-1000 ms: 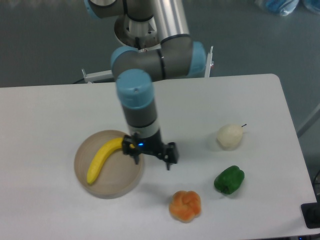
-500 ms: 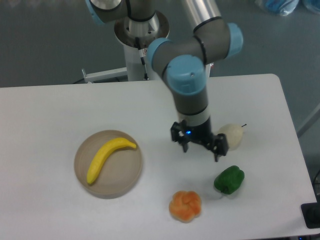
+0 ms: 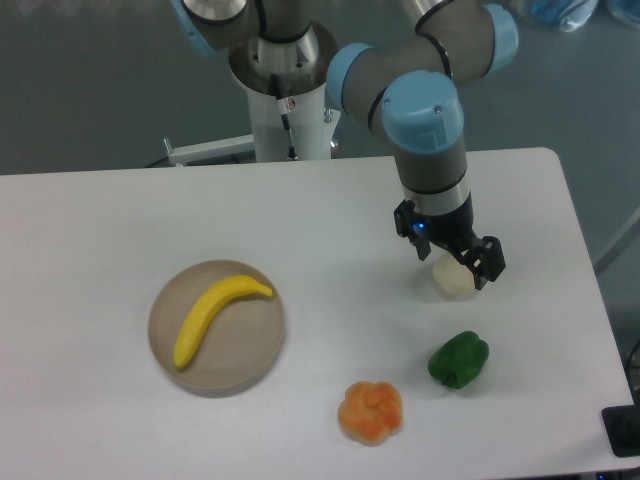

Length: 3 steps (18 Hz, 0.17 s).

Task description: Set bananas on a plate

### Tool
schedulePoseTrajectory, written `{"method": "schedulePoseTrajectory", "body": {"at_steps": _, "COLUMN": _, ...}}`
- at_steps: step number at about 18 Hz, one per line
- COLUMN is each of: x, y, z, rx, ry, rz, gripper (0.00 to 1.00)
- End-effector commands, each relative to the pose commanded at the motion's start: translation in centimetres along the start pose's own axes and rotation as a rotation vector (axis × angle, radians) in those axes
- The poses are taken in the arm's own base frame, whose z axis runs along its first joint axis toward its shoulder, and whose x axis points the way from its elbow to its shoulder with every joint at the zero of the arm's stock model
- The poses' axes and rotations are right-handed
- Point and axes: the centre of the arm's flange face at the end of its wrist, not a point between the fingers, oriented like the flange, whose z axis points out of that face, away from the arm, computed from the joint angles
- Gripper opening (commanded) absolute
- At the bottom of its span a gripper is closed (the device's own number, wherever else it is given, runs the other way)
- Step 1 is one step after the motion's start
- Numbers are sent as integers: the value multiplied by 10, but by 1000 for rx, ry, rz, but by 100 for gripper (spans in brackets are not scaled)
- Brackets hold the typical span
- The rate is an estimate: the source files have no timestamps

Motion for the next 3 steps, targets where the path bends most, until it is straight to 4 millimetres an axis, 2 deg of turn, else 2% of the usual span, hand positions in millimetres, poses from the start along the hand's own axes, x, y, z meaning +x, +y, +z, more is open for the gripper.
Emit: {"method": "schedulePoseTrajectory", "body": {"at_steps": 3, "x": 1, "y": 0, "z": 1, "rx": 4, "ry": 3, "rz": -3, "gripper": 100}}
